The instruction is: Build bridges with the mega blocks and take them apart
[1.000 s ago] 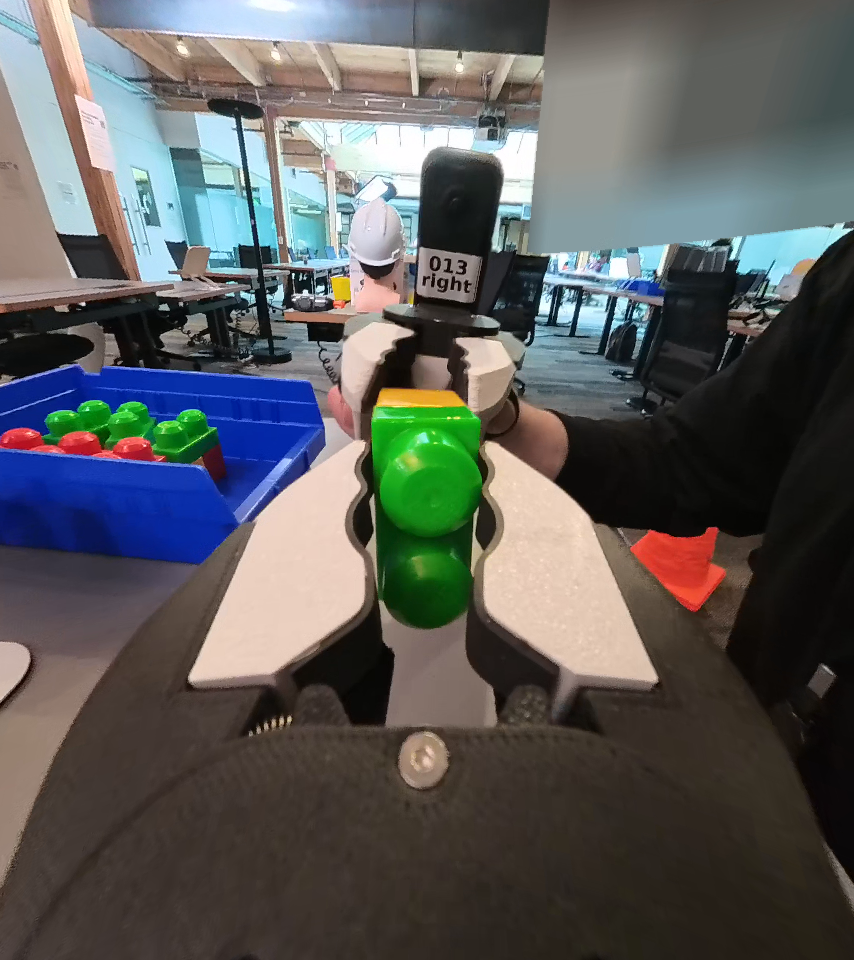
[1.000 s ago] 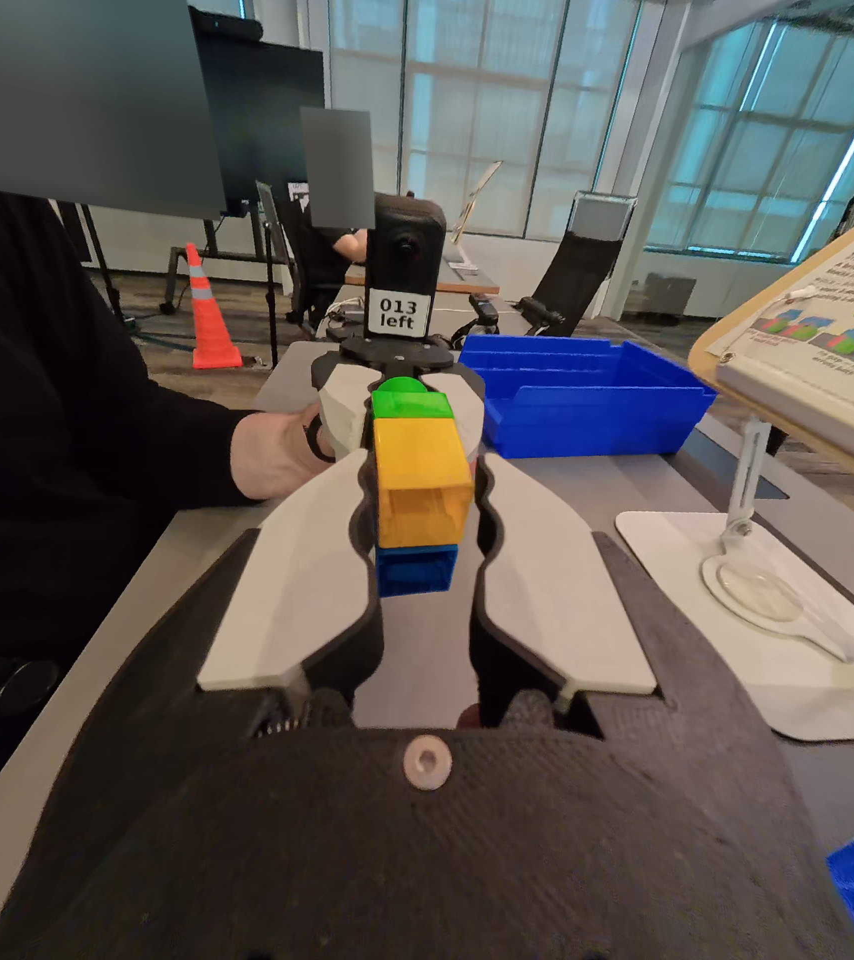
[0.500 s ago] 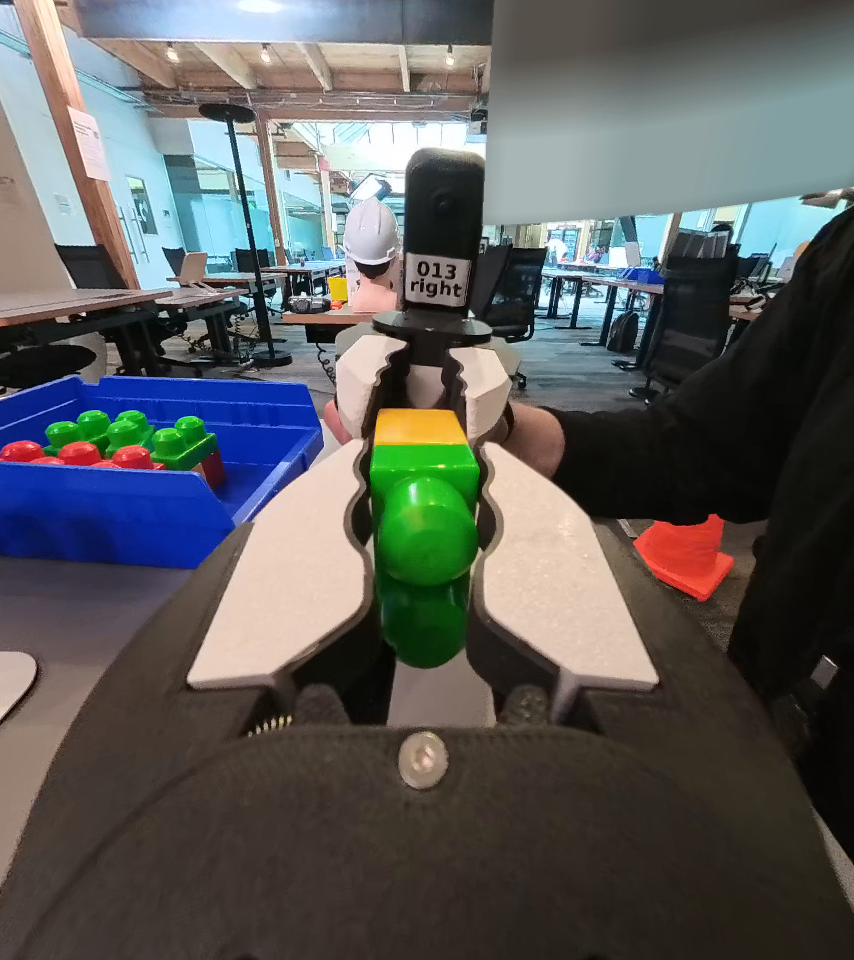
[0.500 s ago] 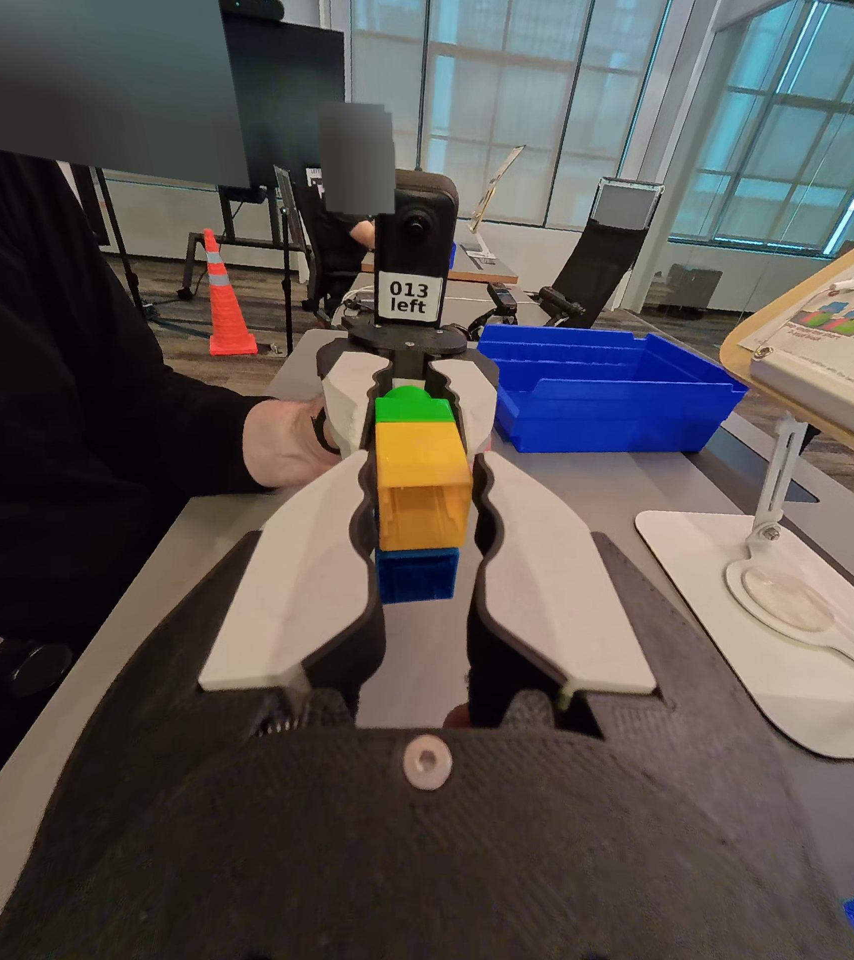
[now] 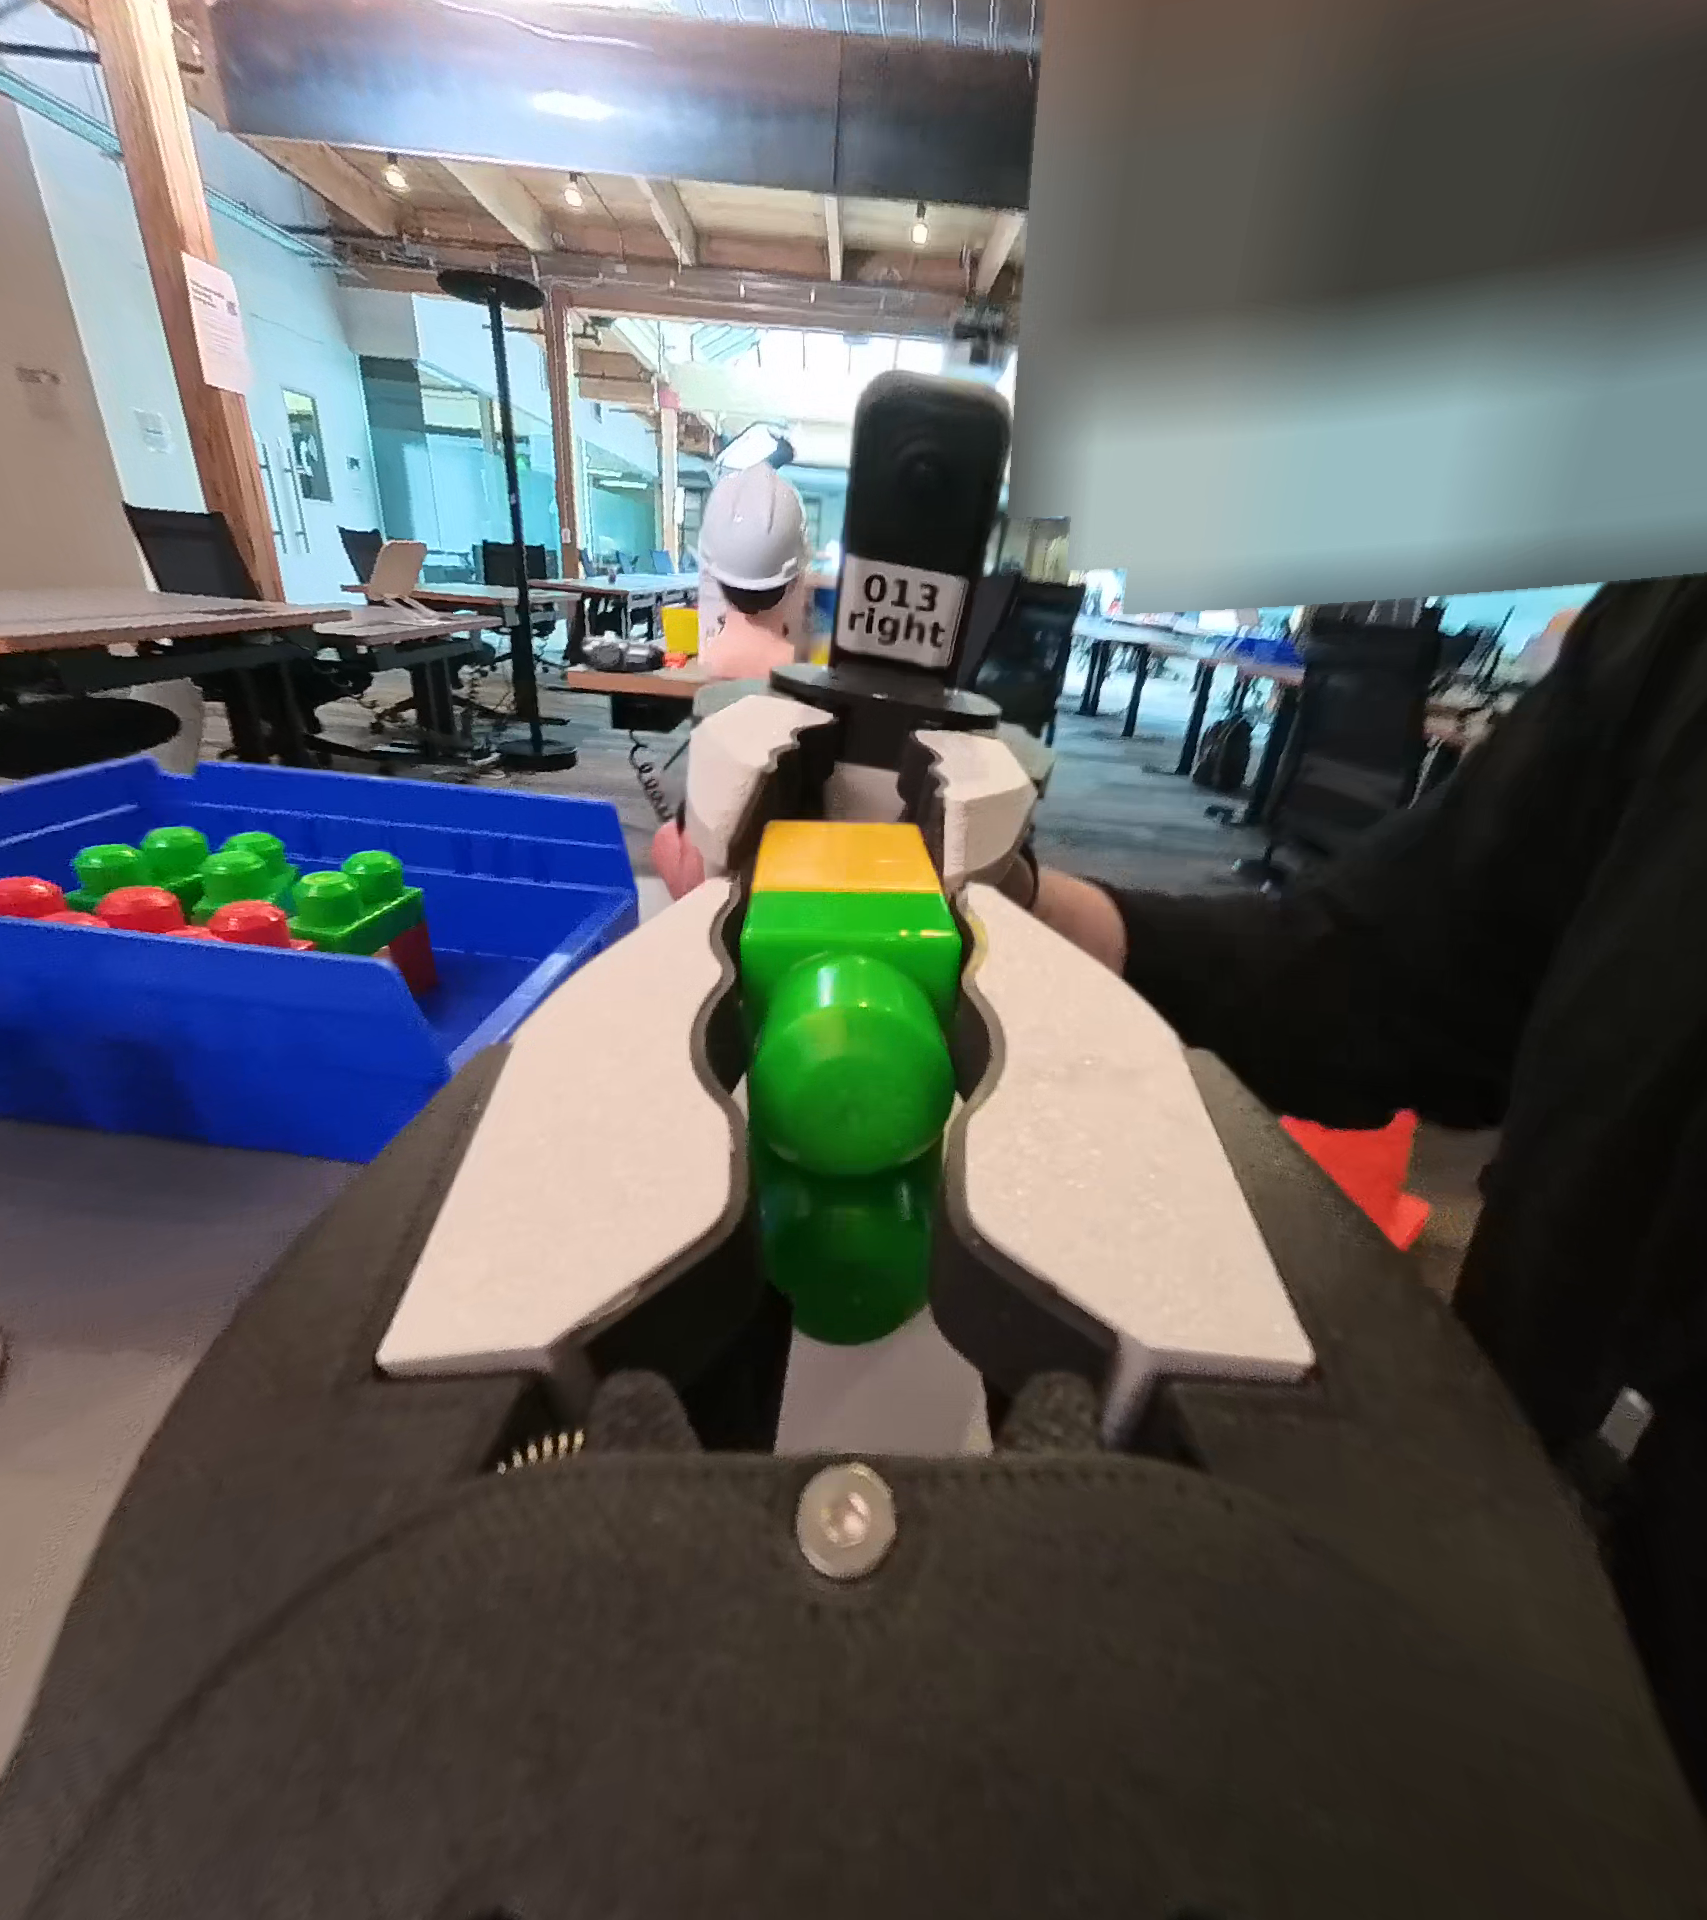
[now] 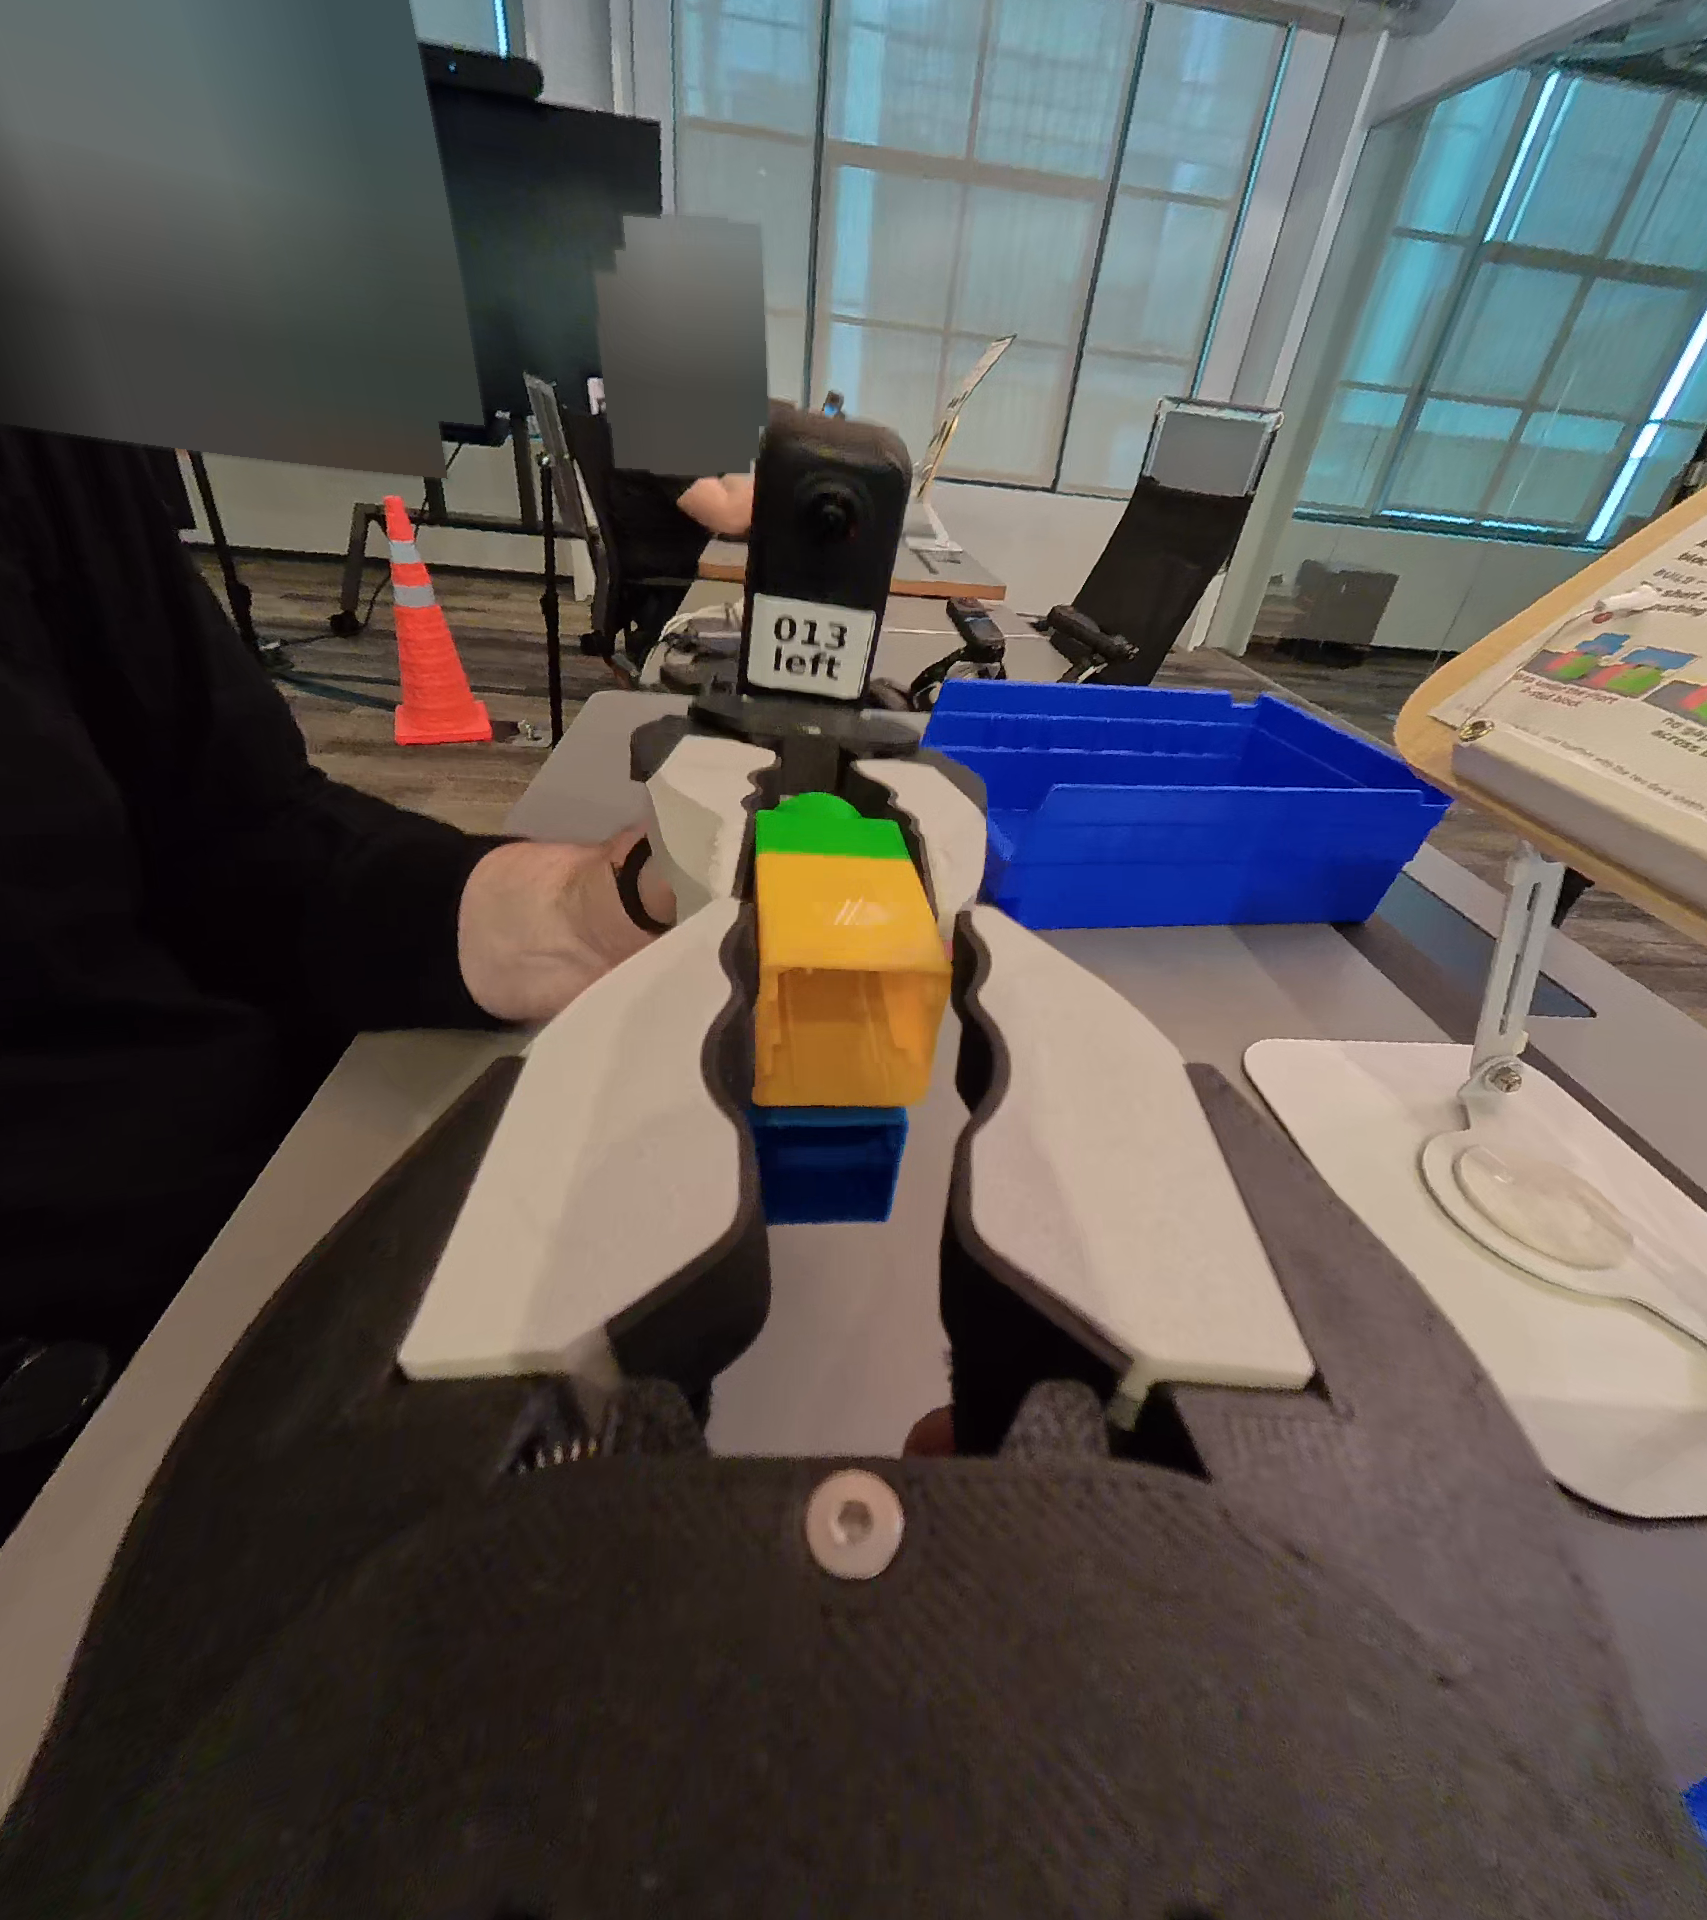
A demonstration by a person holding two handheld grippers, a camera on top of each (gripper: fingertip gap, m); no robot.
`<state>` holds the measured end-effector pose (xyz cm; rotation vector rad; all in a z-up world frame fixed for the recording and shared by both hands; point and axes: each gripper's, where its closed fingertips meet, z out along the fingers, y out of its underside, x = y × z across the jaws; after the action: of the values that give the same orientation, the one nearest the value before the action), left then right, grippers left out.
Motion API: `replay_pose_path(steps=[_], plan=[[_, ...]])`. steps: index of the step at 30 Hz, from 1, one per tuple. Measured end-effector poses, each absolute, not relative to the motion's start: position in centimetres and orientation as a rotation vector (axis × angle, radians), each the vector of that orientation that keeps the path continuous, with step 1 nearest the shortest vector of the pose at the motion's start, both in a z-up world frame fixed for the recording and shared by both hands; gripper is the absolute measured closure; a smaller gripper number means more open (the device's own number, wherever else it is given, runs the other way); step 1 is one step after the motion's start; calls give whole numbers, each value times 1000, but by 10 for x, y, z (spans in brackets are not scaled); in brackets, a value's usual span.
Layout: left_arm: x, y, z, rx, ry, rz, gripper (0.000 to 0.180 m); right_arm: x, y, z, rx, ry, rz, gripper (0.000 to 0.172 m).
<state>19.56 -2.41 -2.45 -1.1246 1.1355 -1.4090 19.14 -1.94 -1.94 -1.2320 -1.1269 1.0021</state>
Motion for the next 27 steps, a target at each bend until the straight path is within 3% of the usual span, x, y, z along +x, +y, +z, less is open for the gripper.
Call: replay_pose_path(steps=[2,8,27], plan=[[195,-17,-22,-1144,1072,-1453,145,196,-16,-15,-1247,-1090,1031,126],[192,-12,-22,-1149,1034,-1481,145,197,-9,-30,-1318,-1112,1032,137],[191,-9,-19,-1149,994,-1545,142,193,-5,-32,-1310,-1059,1074,139]])
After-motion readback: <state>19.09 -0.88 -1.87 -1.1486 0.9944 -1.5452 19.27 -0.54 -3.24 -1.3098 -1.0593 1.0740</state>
